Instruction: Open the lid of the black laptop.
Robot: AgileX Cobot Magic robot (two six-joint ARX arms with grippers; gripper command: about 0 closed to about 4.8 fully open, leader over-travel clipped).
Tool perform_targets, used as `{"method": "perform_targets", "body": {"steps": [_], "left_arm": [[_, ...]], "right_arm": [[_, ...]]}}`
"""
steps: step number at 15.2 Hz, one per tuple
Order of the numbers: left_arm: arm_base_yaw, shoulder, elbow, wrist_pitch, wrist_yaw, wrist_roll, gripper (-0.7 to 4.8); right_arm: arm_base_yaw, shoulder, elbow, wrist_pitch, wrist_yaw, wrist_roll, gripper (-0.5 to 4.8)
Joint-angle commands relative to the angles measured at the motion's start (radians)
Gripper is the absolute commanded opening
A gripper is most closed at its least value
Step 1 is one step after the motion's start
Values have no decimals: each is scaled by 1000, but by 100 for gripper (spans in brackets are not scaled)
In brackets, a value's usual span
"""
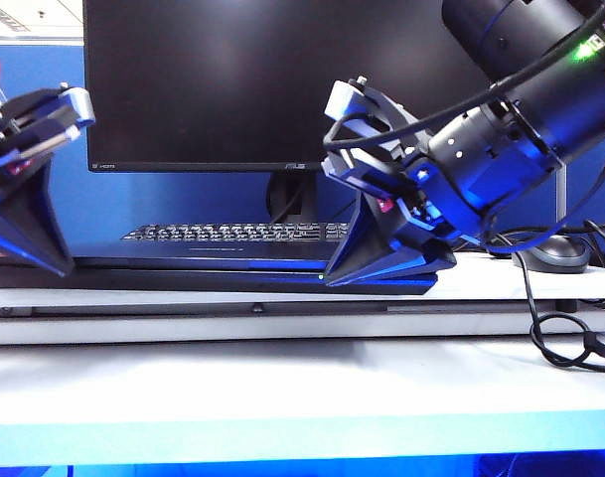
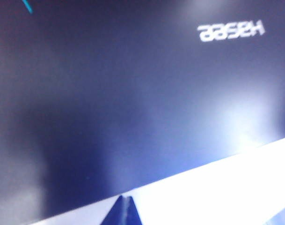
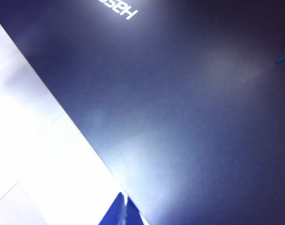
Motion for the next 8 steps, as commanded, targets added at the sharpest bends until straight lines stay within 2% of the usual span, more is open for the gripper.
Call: {"method": "perform_targets", "body": {"steps": [1, 6, 8], "left_arm": [[1, 2, 3, 21, -16, 6, 27], [1, 2, 3, 50, -24, 6, 25], [1, 2, 3, 65, -40, 7, -6]], "right_arm": [[-9, -3, 10, 74, 52, -2, -1], [-9, -3, 10, 89, 53, -2, -1], [-9, -3, 10, 99, 55, -2, -1]]}}
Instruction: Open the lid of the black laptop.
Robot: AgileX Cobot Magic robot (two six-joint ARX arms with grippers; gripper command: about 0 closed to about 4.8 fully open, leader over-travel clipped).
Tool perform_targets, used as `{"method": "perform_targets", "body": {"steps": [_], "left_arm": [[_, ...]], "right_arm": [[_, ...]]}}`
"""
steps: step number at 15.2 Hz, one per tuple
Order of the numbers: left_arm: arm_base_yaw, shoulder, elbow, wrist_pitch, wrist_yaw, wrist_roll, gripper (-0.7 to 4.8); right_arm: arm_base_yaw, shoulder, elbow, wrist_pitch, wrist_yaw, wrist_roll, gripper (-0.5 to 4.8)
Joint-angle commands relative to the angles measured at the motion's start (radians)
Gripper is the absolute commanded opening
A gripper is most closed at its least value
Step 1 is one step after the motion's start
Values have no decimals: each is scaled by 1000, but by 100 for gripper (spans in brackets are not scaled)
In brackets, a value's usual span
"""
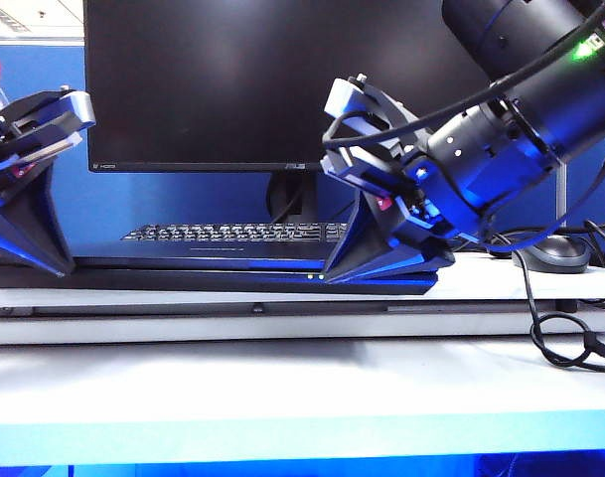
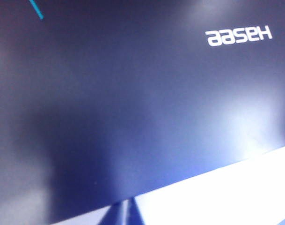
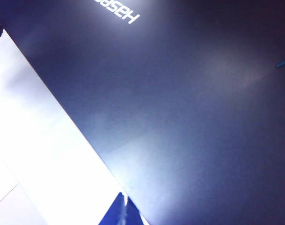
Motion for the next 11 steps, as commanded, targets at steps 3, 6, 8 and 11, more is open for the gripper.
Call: {"method": "perform_targets", "body": {"steps": [3, 6, 8, 11], "left_arm": [[1, -2, 3, 60, -29, 10, -7], [1, -2, 4, 90, -28, 10, -7], [1, -2, 4, 109, -29, 9, -6], [1, -2, 5, 150, -29, 6, -7]], "right_arm": [[-10, -3, 11, 92, 55, -2, -1], [-11, -3, 11, 111, 56, -2, -1], [-23, -3, 11, 116, 55, 4, -1], [-35, -3, 11, 141, 55, 5, -1]]}}
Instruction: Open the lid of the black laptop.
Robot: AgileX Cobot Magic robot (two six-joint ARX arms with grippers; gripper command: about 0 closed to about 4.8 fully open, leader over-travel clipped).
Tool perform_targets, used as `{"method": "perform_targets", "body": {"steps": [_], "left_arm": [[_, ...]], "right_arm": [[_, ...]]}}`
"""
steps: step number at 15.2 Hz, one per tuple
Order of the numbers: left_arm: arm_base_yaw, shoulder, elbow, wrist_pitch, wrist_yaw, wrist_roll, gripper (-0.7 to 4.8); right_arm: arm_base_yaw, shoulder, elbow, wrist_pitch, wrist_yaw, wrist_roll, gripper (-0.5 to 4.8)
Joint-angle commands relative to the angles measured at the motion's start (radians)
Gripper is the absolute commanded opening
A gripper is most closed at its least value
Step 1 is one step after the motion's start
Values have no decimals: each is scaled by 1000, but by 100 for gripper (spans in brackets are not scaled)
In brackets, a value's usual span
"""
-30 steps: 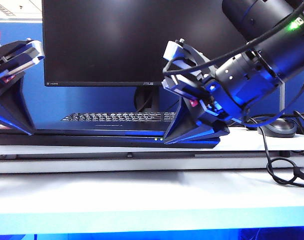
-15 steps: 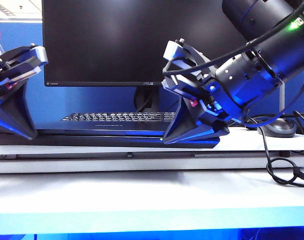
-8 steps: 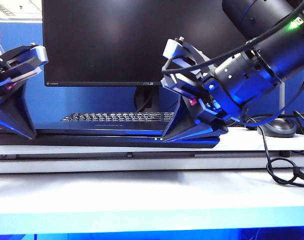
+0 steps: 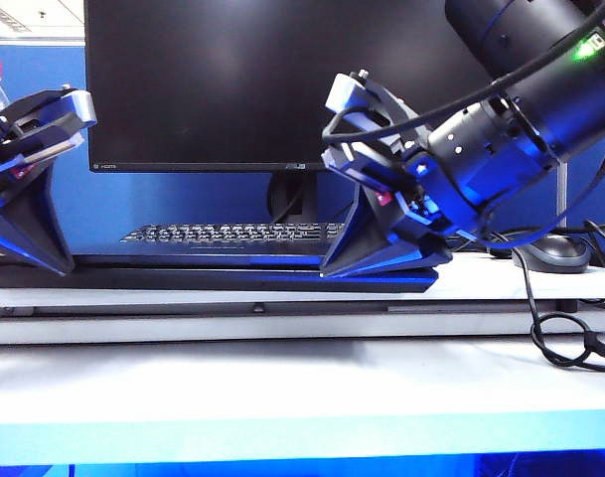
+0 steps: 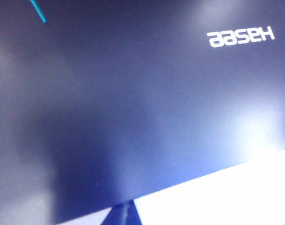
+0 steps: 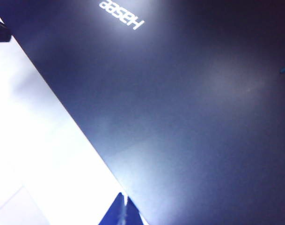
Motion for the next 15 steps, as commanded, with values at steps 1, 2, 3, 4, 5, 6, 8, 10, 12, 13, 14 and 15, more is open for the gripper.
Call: {"method": "perform_targets", "body": {"steps": [1, 2, 3, 4, 5, 6, 8, 10, 12, 13, 14, 15], "left_arm": [[2, -3, 11, 127, -13, 4, -7], [2, -3, 19, 126, -13, 5, -6], [2, -4, 26, 126, -12, 5, -7], [2, -5, 36, 129, -12, 7, -7], [2, -5, 42, 130, -13, 7, -7], [2, -5, 48, 132, -12, 7, -7], [2, -5, 56, 134, -13, 7, -7], [2, -5, 58, 155, -13, 7, -6], [2, -5, 58, 176, -13, 7, -6], [2, -5, 59, 189, -13, 7, -6], [2, -5, 59, 200, -13, 7, -6], [2, -5, 59, 208, -13, 7, -6]], "right_arm": [[-19, -4, 13, 121, 79, 2, -1], [-19, -4, 13, 128, 78, 2, -1], [-18, -4, 13, 134, 78, 2, -1], [-19, -4, 13, 143, 79, 2, -1], [-19, -4, 13, 152, 79, 2, -1], [-19, -4, 13, 161, 79, 2, -1], [-26, -4, 13, 178, 78, 3, -1], [-41, -5, 14, 190, 78, 5, -1], [-55, -5, 14, 208, 74, 14, -1], [-55, -7, 15, 217, 75, 14, -1], [-55, -7, 25, 212, 75, 14, -1], [-55, -7, 39, 210, 74, 14, -1]]}}
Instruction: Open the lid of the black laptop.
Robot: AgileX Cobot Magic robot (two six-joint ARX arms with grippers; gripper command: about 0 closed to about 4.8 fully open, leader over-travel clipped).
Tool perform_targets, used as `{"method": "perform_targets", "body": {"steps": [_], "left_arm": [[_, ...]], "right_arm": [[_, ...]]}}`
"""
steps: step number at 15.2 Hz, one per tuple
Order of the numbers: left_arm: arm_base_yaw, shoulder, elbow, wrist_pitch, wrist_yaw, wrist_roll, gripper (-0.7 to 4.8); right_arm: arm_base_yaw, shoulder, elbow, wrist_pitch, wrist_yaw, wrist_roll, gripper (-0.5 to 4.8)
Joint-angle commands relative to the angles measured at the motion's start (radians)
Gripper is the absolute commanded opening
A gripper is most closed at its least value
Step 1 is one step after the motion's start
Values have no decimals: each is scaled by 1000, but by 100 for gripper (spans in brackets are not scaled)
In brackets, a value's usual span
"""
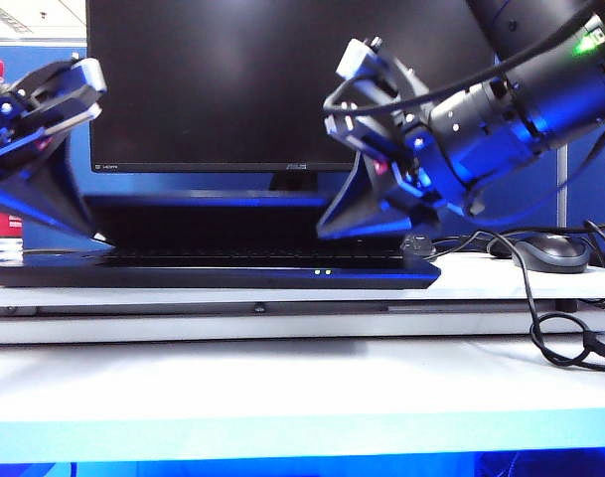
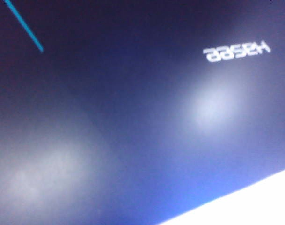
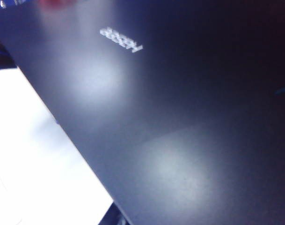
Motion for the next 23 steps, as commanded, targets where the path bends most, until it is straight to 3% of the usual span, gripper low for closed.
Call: {"method": "perform_targets", "body": {"steps": [1, 16, 23], "left_arm": [[3, -6, 24, 126, -18, 8, -7], [3, -18, 184, 83, -18, 32, -6], [4, -18, 242, 110, -95, 87, -6]], "right_arm": [[-17, -5, 55, 73, 92, 5, -1], [-50, -12, 185, 99, 92, -5, -1], [-107, -2, 315, 64, 93, -21, -1]]}}
